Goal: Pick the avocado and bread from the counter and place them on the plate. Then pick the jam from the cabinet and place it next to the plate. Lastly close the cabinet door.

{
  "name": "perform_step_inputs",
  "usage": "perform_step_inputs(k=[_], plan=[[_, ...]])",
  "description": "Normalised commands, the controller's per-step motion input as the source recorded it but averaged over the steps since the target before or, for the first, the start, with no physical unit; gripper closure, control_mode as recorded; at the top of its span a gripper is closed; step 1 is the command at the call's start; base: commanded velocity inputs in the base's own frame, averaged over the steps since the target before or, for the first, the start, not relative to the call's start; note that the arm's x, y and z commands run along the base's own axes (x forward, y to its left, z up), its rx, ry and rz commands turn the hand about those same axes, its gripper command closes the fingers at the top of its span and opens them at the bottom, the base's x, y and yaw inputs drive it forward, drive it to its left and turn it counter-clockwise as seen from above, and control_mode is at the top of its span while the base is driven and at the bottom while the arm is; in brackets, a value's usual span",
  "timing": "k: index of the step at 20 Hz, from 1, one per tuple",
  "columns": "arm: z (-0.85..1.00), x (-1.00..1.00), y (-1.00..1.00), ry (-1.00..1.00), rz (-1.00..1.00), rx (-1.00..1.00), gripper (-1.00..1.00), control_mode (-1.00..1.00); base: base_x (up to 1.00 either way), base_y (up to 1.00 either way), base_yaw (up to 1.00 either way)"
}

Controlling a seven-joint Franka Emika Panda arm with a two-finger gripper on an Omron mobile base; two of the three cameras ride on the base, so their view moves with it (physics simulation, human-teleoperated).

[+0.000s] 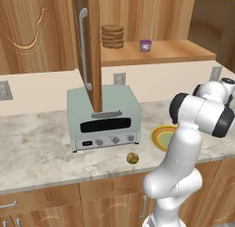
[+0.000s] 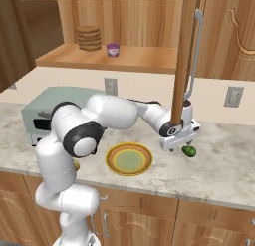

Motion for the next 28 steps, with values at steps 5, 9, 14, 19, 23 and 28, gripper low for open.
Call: perform_step_inputs(k=[5, 9, 14, 19, 23, 28], plan=[[-0.09, 0.14, -0.13, 0.0, 0.0, 0.0, -1.0, -1.0, 0.0, 0.0, 0.0], [-0.13, 0.18, -0.1, 0.0, 0.0, 0.0, -1.0, -1.0, 0.0, 0.0, 0.0], [-0.11, 0.2, -0.08, 0.0, 0.0, 0.0, -1.0, -1.0, 0.0, 0.0, 0.0], [-0.09, 0.17, -0.1, 0.0, 0.0, 0.0, -1.0, -1.0, 0.0, 0.0, 0.0], [-0.13, 0.14, -0.08, 0.0, 0.0, 0.0, -1.0, -1.0, 0.0, 0.0, 0.0], [-0.13, 0.13, -0.09, 0.0, 0.0, 0.0, -1.0, -1.0, 0.0, 0.0, 0.0]])
